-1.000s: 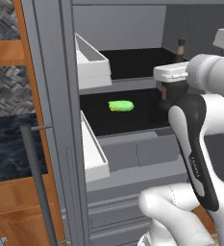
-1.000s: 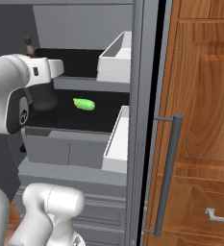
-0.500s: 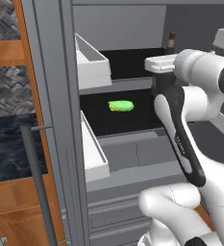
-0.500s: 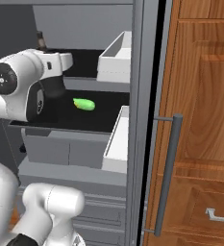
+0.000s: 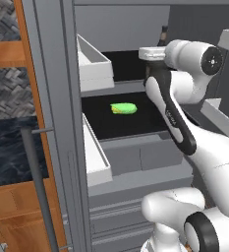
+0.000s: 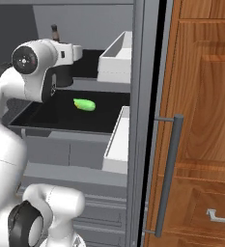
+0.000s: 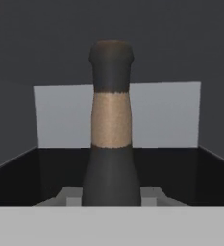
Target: Place the liquor on the top shelf of the fridge to keep it out of children's reach, and place the corn and bell pepper on lower shelves for easy access.
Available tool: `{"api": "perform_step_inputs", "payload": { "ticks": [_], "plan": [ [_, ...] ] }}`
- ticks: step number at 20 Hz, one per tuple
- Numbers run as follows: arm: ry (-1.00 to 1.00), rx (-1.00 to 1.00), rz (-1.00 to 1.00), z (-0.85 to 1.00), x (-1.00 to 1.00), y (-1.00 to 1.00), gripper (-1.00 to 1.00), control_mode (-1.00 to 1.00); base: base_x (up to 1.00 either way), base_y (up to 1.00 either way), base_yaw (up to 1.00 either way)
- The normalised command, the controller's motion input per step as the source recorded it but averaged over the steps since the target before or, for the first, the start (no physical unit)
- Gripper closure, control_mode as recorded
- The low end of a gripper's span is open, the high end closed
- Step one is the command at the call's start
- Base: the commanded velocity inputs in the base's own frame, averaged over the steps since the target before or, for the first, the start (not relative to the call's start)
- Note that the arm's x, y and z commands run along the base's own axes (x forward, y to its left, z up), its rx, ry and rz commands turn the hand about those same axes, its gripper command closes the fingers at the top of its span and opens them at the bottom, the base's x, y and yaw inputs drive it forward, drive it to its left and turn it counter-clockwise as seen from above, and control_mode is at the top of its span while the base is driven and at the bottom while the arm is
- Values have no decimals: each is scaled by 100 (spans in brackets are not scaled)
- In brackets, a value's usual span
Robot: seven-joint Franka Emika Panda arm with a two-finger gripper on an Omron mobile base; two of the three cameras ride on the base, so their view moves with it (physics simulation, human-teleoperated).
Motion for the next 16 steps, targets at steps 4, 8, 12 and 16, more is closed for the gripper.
{"api": "perform_step_inputs", "payload": {
  "ticks": [4, 8, 12, 16],
  "plan": [
    [1, 0, 0, 0, 69, 0, 100, -100, 0, 0, 0],
    [-4, 0, 0, 0, 57, 0, 100, -100, 0, 0, 0],
    [-8, 0, 0, 0, 53, 0, 100, -100, 0, 0, 0],
    [-4, 0, 0, 0, 55, 0, 100, -100, 0, 0, 0]
  ]
}}
